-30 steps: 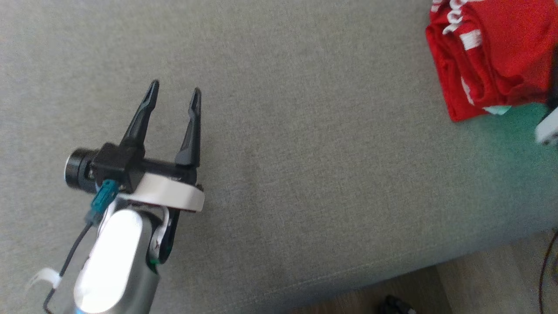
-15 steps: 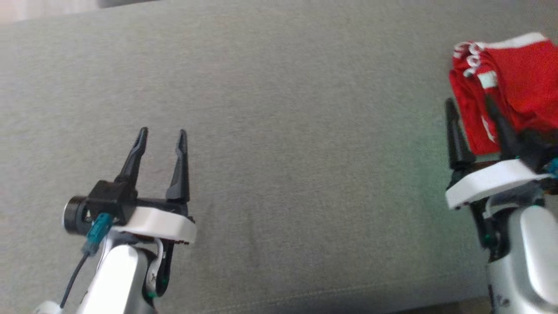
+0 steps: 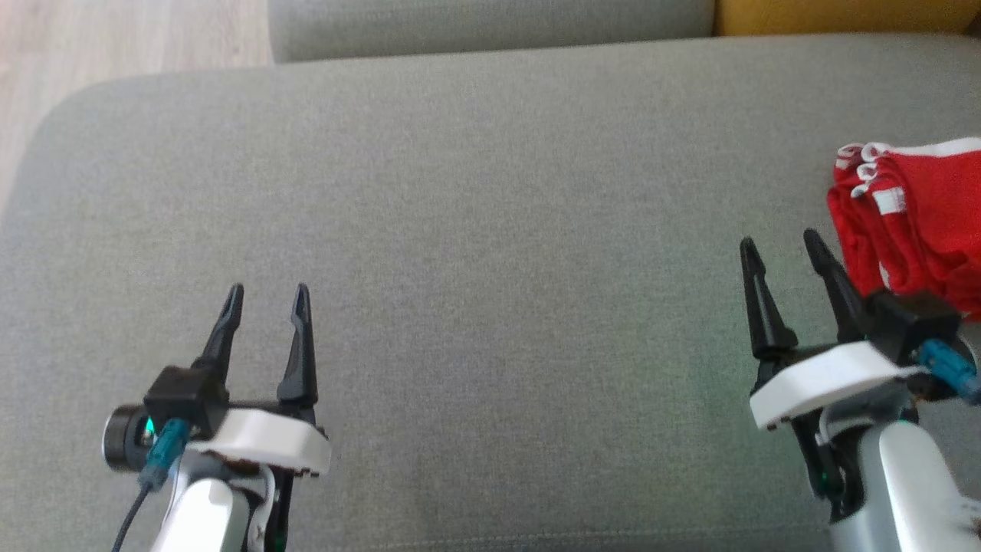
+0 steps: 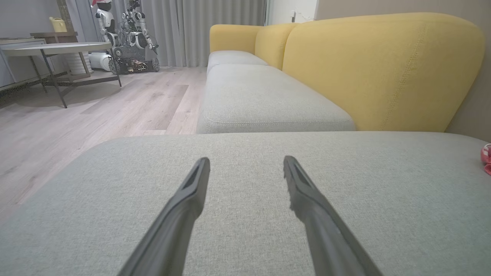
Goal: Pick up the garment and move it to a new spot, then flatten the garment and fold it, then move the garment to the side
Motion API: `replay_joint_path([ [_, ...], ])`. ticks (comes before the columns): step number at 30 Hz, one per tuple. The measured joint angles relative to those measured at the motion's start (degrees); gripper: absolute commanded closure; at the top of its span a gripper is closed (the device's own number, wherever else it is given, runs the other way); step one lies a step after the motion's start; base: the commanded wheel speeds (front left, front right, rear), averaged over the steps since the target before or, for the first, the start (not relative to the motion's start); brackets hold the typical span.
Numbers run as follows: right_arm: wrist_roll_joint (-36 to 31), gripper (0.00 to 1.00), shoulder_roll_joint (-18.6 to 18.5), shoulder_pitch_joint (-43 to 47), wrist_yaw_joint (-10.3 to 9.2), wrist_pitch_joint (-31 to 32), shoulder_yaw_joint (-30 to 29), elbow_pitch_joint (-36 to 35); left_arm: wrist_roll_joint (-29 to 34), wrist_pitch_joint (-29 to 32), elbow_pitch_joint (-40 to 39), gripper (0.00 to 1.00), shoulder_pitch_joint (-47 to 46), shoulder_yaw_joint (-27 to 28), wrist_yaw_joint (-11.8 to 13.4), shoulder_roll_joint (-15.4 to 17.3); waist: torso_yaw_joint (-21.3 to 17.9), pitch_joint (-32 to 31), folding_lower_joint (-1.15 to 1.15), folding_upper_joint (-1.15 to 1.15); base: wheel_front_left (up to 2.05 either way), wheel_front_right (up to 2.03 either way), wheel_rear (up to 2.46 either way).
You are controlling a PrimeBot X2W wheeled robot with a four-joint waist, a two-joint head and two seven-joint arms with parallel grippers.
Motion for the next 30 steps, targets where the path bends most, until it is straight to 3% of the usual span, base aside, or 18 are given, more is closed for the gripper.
replay_joint_path([
  [16,-0.9,0.0,1.1,7.0,0.0,1.5,-0.3,-3.1,-0.9,0.5,0.2,0.0,5.6,-0.8,0.5,1.3,0.2,-6.3,0.0,0.0,0.0,0.0,0.0],
  [30,-0.9,0.0,1.1,9.0,0.0,2.0,-0.7,-4.9,-1.9,1.4,-0.8,0.0,6.5,-1.1,0.5,1.6,0.1,-6.9,0.0,0.0,0.0,0.0,0.0],
])
